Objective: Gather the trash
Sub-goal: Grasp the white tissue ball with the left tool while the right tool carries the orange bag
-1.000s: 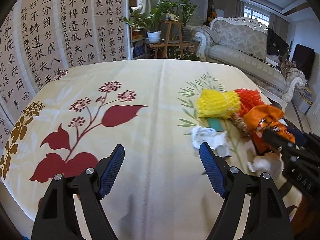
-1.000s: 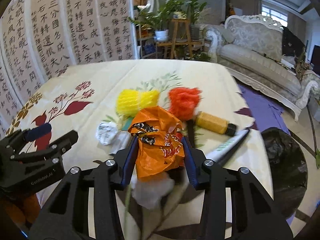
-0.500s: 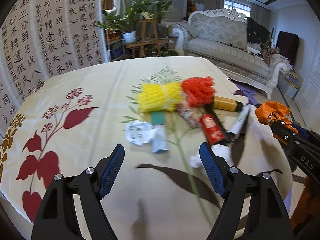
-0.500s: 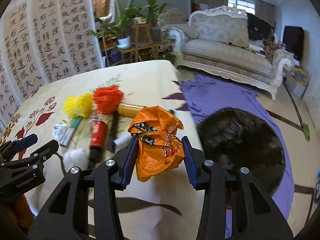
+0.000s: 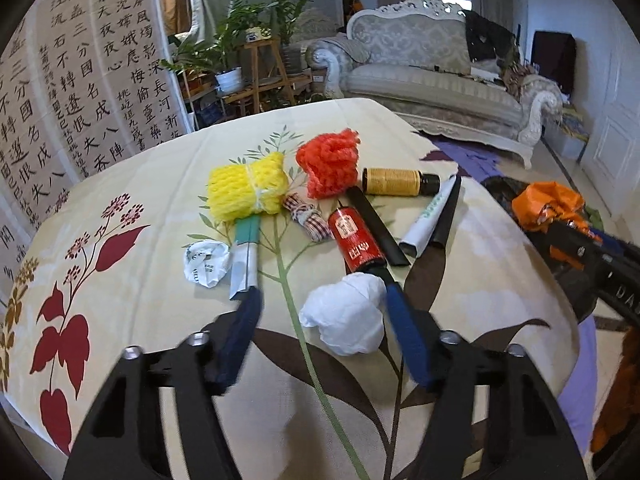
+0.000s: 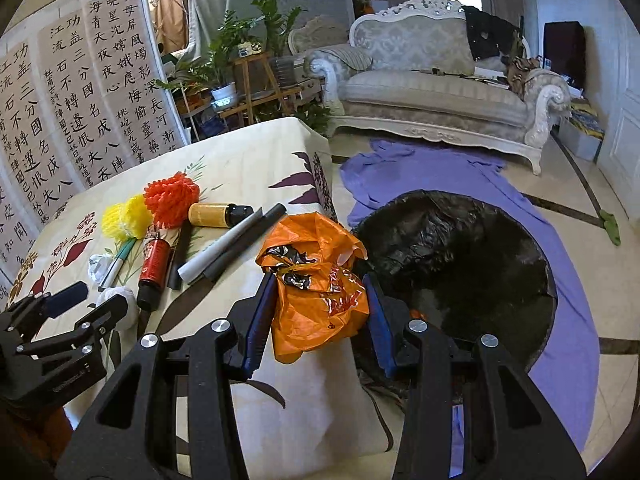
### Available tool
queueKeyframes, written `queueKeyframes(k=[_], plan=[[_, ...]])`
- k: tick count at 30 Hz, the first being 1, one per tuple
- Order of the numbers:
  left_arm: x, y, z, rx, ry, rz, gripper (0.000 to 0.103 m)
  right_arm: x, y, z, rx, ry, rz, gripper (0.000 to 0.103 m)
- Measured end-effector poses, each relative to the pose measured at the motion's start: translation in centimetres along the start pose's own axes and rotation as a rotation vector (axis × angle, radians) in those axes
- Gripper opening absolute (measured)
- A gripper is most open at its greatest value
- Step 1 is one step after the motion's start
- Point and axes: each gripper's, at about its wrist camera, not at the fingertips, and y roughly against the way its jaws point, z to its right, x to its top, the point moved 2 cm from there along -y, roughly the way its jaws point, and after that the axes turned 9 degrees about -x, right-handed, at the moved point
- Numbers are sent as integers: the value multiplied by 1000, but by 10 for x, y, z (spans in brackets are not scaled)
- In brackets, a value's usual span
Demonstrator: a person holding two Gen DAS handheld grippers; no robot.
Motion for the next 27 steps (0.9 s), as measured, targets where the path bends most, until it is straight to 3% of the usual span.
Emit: queueKeyframes(k=[5,8,17,27], plan=[[-2,1,5,-23,-23,11,35,0,-1,1,-1,-4,-4,42],[-3,2,8,-31,-32,17,31,0,-2,1,-2,-4,-3,42],[4,27,8,-78,-9,97,29,3,3,3,-18,-3,8,42],[37,31,59,-196,-97,172,29,11,12,34,-130,-37,37,42]])
